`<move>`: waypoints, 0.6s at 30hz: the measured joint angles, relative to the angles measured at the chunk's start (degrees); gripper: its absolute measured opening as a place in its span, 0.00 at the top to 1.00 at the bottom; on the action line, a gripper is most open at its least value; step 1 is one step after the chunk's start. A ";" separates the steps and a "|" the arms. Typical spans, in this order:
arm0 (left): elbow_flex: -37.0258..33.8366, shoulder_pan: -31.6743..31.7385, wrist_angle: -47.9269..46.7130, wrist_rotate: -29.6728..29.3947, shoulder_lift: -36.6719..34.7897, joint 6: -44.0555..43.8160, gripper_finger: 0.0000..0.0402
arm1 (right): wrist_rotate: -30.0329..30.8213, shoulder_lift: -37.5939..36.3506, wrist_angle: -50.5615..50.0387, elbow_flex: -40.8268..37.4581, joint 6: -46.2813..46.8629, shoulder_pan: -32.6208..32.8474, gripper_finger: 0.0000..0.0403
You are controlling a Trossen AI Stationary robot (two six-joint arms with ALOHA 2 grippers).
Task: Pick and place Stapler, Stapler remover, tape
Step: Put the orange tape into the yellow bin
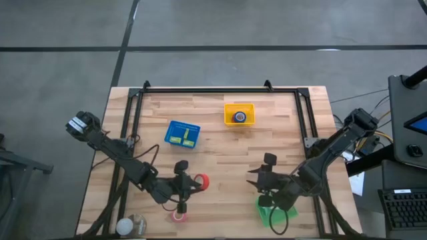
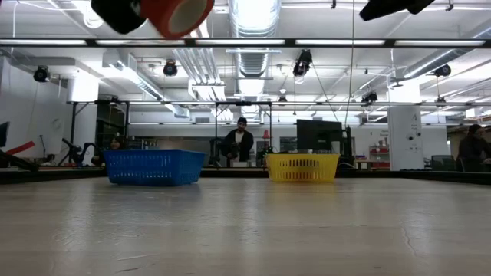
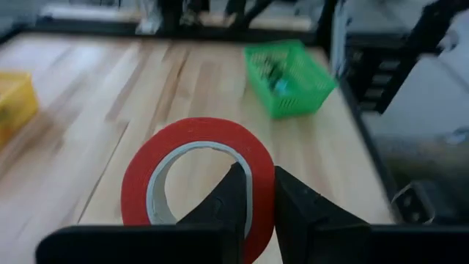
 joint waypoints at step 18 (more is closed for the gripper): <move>-0.52 0.13 10.05 0.02 0.04 7.42 0.87 | 2.54 6.94 8.44 0.59 -8.93 -3.69 0.67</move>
